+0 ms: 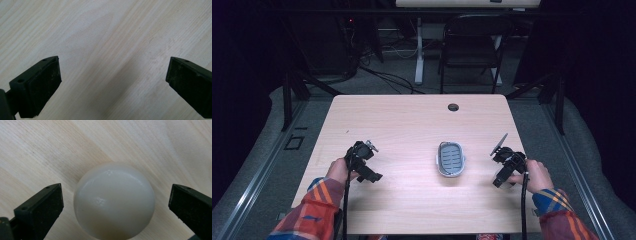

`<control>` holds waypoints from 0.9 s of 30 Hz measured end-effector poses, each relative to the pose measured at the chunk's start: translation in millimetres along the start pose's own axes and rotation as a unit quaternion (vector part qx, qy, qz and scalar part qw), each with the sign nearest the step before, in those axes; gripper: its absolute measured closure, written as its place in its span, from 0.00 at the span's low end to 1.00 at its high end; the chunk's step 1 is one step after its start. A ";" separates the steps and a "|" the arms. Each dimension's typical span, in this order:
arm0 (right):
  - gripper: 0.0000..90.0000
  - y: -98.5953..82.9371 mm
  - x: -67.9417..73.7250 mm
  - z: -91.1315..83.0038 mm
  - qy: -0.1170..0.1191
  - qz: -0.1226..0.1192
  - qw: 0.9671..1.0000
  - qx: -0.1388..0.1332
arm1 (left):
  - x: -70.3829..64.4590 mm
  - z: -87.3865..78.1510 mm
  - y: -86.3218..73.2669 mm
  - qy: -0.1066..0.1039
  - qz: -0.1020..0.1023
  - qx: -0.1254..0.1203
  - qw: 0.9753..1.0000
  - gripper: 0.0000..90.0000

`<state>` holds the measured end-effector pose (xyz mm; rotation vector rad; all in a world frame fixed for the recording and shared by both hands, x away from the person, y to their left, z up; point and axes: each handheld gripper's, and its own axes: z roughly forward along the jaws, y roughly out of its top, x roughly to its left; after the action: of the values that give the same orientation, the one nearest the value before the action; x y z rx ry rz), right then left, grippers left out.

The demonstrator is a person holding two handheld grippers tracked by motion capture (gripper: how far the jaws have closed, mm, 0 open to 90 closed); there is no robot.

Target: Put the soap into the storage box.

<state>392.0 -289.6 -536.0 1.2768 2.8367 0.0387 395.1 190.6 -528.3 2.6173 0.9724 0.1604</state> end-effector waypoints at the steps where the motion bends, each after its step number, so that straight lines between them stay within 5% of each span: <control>1: 0.00 0.1 -0.1 0.3 0.003 0.002 1.000 0.002 | 0.0 -0.1 0.0 0.000 0.000 0.000 1.000 0.00; 4: 0.02 -1.0 1.8 4.2 0.012 0.023 1.000 -0.015 | 0.0 -0.2 -0.1 0.000 0.000 0.000 1.000 0.00; 7: 0.12 -0.9 1.1 3.3 0.009 0.021 1.000 -0.010 | 0.0 -0.2 -0.1 0.000 0.000 0.000 1.000 0.00; 8: 0.15 0.4 -0.7 1.5 0.006 0.007 1.000 0.012 | -0.1 -0.3 -0.2 0.000 0.000 -0.001 1.000 0.00; 15: 0.23 1.0 1.5 4.3 0.001 0.012 1.000 0.011 | -0.3 -0.2 -0.1 -0.001 0.001 0.000 1.000 0.00; 27: 0.24 2.8 4.5 6.5 -0.010 0.014 1.000 0.017 | -0.9 0.6 0.2 -0.001 0.003 0.004 1.000 0.00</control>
<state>391.4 -284.3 -542.4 1.3164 2.8146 -0.0217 394.7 189.7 -528.7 2.6273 0.9676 0.1549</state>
